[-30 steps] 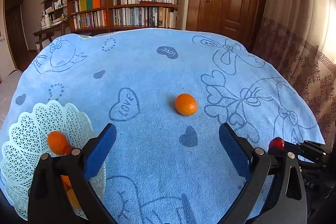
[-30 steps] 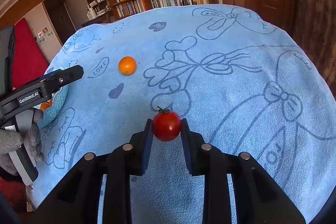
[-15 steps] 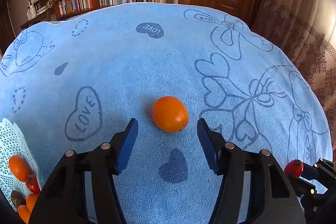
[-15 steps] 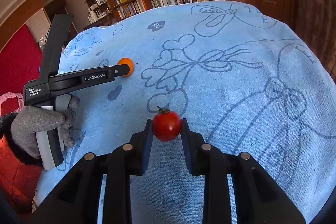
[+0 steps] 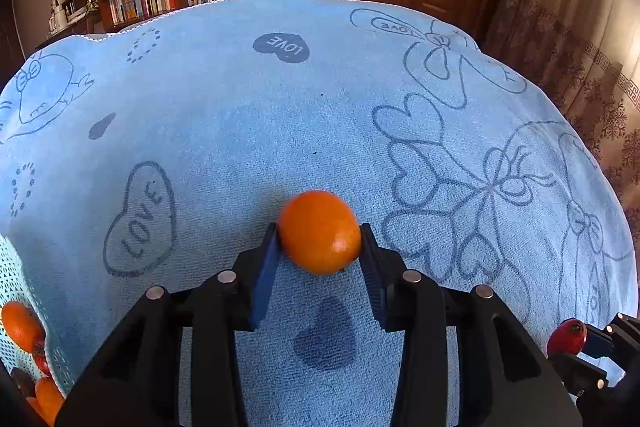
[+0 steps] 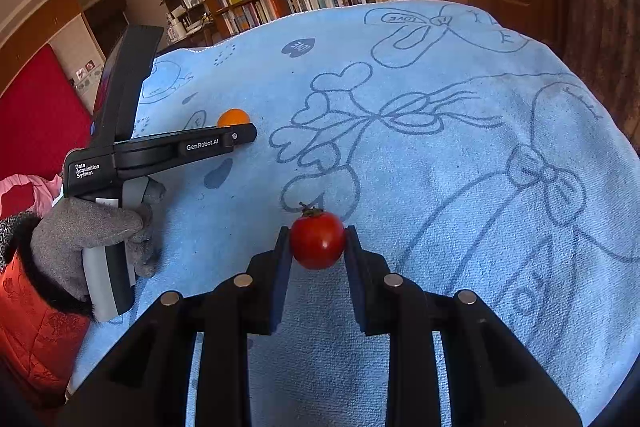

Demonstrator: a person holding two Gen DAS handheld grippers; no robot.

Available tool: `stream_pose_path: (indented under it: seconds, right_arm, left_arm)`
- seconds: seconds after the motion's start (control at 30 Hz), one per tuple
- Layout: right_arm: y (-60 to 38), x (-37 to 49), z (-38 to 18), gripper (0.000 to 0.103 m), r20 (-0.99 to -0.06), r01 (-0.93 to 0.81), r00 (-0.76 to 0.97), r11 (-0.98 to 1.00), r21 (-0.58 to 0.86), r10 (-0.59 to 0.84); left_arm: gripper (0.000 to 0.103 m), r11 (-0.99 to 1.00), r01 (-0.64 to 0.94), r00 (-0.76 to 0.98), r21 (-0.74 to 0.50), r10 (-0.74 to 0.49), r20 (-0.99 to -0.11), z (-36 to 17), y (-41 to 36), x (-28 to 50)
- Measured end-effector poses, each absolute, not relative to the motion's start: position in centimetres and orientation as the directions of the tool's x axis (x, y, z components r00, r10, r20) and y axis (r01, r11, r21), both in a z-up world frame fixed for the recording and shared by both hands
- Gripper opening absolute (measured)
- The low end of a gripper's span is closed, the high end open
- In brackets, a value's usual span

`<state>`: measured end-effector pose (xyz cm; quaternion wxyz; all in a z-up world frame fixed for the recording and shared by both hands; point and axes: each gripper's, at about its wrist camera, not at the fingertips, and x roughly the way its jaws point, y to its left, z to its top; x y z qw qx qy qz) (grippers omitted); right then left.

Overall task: Organize fruits
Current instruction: 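Grasp the loose orange with the left tool while the right tool holds the tomato lifted, then carry the orange into the basket and open the left tool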

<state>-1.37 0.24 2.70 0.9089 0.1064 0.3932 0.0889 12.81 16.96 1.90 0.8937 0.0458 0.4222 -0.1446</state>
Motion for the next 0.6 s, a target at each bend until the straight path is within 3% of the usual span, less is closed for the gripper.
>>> stream_pose_path:
  seconds: [0.6]
  right_arm:
    - [1.5, -2.0, 3.3, 0.027, -0.685, -0.098, 0.681, 0.960, 0.262, 0.257]
  left_arm:
    - [0.041, 0.964, 0.263, 0.742, 0.032, -0.182, -0.645, 6.2, 20.1, 4.8]
